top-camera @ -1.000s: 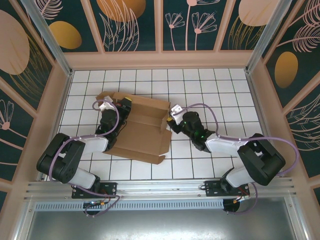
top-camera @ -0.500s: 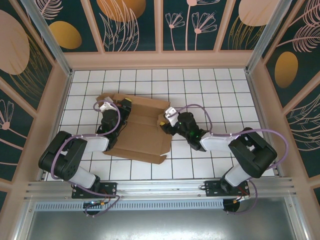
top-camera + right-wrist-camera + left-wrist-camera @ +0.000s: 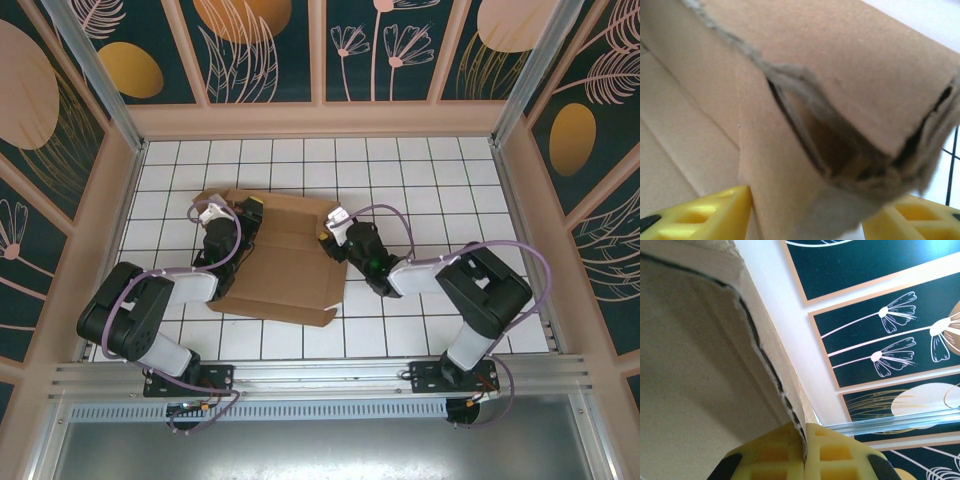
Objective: Fold the paper box
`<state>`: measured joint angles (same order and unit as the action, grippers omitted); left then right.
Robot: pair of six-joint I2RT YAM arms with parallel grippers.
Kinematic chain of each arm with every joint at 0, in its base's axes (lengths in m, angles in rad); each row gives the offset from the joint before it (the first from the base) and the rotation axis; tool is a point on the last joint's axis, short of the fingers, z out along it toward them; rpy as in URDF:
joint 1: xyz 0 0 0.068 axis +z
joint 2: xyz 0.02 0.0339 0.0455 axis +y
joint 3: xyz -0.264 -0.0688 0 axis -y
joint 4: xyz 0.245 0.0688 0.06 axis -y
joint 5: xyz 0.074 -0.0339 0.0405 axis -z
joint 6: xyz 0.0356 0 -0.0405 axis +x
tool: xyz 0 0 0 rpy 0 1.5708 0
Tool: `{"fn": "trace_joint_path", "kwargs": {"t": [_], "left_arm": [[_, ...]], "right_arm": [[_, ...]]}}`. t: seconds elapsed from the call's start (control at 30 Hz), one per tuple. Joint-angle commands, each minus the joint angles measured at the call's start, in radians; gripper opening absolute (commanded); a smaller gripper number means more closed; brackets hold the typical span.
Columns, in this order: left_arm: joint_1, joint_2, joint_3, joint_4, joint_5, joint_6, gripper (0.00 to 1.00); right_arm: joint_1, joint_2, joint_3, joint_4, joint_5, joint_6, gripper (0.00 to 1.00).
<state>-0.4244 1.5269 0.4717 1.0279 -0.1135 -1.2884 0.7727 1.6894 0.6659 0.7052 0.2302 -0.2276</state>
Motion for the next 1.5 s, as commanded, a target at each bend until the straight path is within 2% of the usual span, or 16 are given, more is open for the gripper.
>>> {"fn": "trace_joint_path", "kwargs": {"t": [0.0, 0.23, 0.47, 0.6, 0.73, 0.8, 0.93, 1.03, 1.2, 1.33, 1.47], "left_arm": [[-0.005, -0.02, 0.024, -0.036, 0.009, -0.01, 0.0], [-0.006, -0.037, 0.048, -0.103, 0.0, -0.019, 0.0], [-0.023, -0.041, 0.075, -0.173, -0.02, -0.033, 0.0], [-0.032, -0.043, 0.093, -0.213, -0.033, -0.045, 0.0], [-0.038, -0.044, 0.1, -0.238, -0.046, -0.061, 0.0], [-0.045, -0.042, 0.108, -0.254, -0.055, -0.068, 0.0], [-0.056, -0.035, 0.121, -0.281, -0.067, -0.08, 0.0], [-0.059, -0.032, 0.129, -0.3, -0.074, -0.085, 0.0], [-0.06, -0.046, 0.127, -0.336, -0.096, -0.092, 0.0], [-0.062, -0.045, 0.131, -0.342, -0.098, -0.098, 0.0], [-0.063, -0.042, 0.137, -0.35, -0.102, -0.099, 0.0]], "right_arm": [[0.007, 0.044, 0.048, 0.071, 0.116, -0.004, 0.57], [0.005, 0.077, 0.066, 0.109, 0.187, -0.037, 0.44], [0.005, 0.115, 0.138, 0.034, 0.257, -0.024, 0.34], [0.011, 0.152, 0.187, -0.013, 0.342, 0.004, 0.26], [0.023, 0.189, 0.252, -0.093, 0.463, 0.081, 0.25], [0.03, 0.212, 0.287, -0.143, 0.482, 0.099, 0.23], [0.062, 0.257, 0.349, -0.193, 0.591, 0.122, 0.13], [0.08, 0.288, 0.383, -0.201, 0.653, 0.117, 0.11], [0.067, 0.292, 0.371, -0.199, 0.65, 0.143, 0.05], [0.063, 0.295, 0.372, -0.202, 0.624, 0.15, 0.04], [0.064, 0.309, 0.384, -0.22, 0.653, 0.166, 0.02]]}}
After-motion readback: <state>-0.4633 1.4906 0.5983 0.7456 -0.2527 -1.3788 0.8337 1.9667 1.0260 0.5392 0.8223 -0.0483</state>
